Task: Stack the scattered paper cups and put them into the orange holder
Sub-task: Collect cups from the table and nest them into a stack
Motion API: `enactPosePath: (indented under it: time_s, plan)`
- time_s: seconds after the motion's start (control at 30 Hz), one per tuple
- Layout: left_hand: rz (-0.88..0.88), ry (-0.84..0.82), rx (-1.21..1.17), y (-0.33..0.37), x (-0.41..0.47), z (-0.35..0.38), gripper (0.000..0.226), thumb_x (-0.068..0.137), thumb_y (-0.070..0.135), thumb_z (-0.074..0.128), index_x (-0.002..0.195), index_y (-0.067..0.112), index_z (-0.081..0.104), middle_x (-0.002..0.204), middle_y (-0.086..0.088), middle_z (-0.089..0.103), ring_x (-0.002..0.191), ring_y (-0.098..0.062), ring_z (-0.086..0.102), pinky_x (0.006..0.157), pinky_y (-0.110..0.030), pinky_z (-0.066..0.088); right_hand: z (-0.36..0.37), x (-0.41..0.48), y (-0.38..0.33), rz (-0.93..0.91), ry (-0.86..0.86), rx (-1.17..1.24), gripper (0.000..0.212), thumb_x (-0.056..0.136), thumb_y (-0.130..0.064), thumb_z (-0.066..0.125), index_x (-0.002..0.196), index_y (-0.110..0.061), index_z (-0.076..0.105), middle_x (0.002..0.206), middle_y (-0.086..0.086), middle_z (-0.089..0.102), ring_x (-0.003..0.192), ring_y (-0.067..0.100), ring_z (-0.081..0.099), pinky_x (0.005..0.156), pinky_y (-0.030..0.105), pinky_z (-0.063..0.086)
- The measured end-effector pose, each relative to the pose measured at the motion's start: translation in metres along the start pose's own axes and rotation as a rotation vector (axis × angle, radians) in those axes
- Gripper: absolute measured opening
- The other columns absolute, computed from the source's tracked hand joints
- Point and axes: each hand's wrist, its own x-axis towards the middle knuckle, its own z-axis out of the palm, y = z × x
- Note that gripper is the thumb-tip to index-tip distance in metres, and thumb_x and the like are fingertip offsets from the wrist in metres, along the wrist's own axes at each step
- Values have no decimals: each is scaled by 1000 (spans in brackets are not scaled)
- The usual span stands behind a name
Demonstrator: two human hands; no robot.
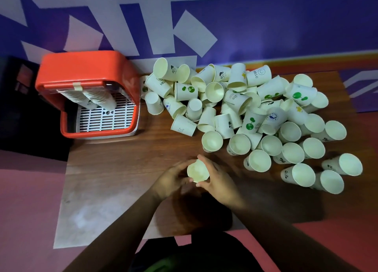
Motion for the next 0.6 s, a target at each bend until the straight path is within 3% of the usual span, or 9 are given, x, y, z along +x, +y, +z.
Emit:
enactPosePath:
  time_s: [0.13, 0.23, 0.33, 0.43, 0.53, 0.6]
  plan:
    - [-31, -9, -43, -7, 1, 6, 70, 82, 29, 78, 143, 42, 47, 145, 12, 53, 136, -14, 49, 113, -48, 41, -16, -9, 6, 14, 66, 62, 85, 77, -35, 79, 148, -26, 33, 149, -12, 34, 138, 4, 32, 111, 20, 26]
    - [-36, 72, -88, 5, 10, 6, 61, 86, 29, 77, 140, 39, 49, 138, 11, 55, 127, -11, 55, 107, -38, 48, -40, -21, 26, 110, 357, 20, 54, 85, -47, 62, 131, -22, 51, 135, -4, 45, 122, 18, 52, 100, 34, 45]
    - [59, 228, 99, 23, 37, 1, 43, 91, 21, 72, 131, 29, 58, 120, 8, 53, 112, -6, 59, 99, -36, 53, -59, -29, 56, 226, 560, -164, 42, 83, -38, 58, 112, -8, 62, 118, 12, 52, 108, 33, 57, 89, 46, 51]
    - [120, 214, 270, 44, 71, -1, 50, 85, 5, 72, 130, 22, 61, 115, 0, 49, 101, -1, 57, 99, -32, 51, -65, -30, 76, 357, 535, -244, 36, 77, -23, 67, 106, -1, 64, 115, 21, 53, 107, 40, 54, 91, 45, 49]
    - [65, 140, 428, 54, 98, 1, 48, 81, 6, 75, 127, 15, 65, 109, -6, 44, 101, -26, 58, 97, -30, 46, -64, -26, 87, 426, 377, -311, 37, 78, -27, 64, 103, 0, 66, 119, 22, 51, 111, 41, 51, 93, 47, 48]
    - [19, 110, 513, 52, 107, 2, 44, 80, 11, 77, 123, 12, 67, 110, -9, 48, 102, -28, 59, 88, -23, 41, -63, -27, 89, 429, 313, -329, 40, 77, -28, 51, 103, -3, 68, 123, 19, 51, 114, 39, 49, 93, 46, 47]
